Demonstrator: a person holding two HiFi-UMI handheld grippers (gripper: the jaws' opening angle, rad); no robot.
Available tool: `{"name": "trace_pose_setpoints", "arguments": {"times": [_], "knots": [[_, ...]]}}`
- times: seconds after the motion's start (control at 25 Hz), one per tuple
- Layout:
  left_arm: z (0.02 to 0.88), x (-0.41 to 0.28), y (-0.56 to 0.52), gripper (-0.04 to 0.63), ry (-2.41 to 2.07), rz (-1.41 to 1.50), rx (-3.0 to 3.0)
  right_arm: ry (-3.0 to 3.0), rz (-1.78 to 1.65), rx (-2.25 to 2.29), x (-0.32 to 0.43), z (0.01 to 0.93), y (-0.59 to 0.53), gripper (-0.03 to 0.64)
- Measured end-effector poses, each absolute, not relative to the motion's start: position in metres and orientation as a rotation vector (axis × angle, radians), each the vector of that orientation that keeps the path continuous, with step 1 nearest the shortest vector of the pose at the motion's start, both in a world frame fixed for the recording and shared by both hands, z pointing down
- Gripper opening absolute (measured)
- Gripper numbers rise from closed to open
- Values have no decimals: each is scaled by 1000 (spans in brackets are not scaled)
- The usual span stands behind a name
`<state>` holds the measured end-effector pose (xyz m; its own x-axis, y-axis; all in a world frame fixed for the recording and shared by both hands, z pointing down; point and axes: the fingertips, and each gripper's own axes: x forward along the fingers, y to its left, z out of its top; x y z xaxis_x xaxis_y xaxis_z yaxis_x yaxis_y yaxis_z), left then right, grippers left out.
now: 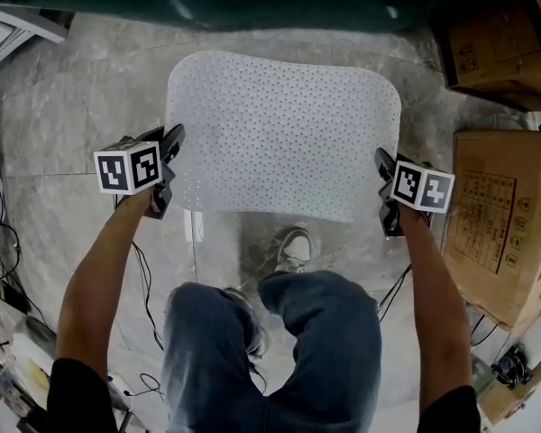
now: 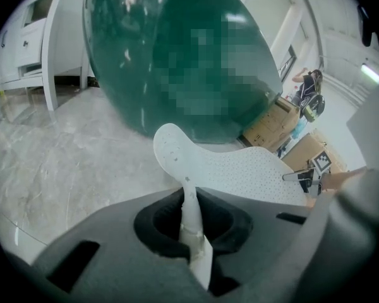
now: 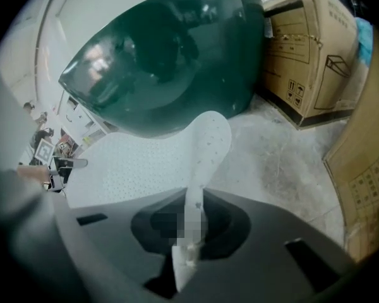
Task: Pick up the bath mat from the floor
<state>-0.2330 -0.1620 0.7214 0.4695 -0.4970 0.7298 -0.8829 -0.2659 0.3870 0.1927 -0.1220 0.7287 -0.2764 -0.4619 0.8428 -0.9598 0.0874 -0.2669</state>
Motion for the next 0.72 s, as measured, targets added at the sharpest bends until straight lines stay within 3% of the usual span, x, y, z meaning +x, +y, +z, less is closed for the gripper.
{"name": "trace_pose_setpoints", "arguments": {"times": [0.72], "knots": [[436, -255, -156, 29, -1241, 493, 1967, -1933, 927, 1512, 166, 441, -152, 28]]}}
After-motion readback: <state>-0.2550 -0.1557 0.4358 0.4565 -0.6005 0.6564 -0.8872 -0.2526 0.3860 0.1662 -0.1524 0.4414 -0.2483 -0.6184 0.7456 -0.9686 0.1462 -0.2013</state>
